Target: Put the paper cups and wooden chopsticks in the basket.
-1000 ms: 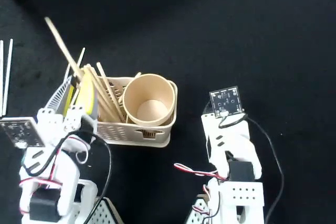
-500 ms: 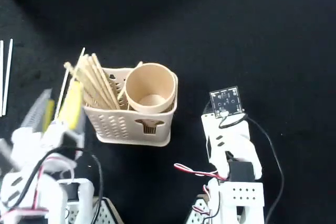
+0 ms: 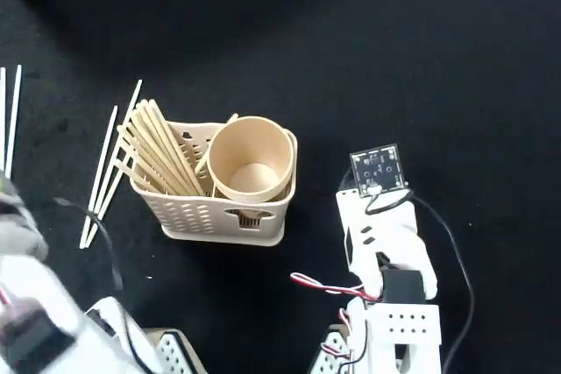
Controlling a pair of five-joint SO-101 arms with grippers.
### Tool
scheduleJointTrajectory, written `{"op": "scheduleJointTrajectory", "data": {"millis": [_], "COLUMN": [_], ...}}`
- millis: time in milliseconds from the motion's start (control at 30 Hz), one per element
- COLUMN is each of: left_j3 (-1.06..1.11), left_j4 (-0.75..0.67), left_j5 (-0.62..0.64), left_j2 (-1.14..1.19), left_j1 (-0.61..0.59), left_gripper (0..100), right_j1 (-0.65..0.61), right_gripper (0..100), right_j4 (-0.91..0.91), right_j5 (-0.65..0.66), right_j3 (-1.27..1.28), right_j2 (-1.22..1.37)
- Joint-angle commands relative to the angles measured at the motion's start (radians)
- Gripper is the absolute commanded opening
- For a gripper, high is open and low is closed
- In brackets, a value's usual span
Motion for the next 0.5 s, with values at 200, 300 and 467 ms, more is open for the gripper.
{"op": "scheduleJointTrajectory", "data": {"millis": [200,300,467], "left_j3": [-0.288,-0.415,-0.662], "left_j4": [-0.057,-0.058,-0.012], "left_j5": [-0.226,-0.295,-0.365], "left_j2": [0.887,1.123,1.504], "left_j1": [-0.019,-0.013,0.021], "left_gripper": [21,21,21], "right_j1": [-0.002,-0.003,-0.006], "right_gripper": [1.4,1.5,1.5], "right_j4": [-0.003,-0.003,-0.003], "right_j5": [0.008,0.008,0.008], "right_j3": [-0.018,-0.018,-0.016], "right_j2": [-0.01,-0.01,-0.01]}}
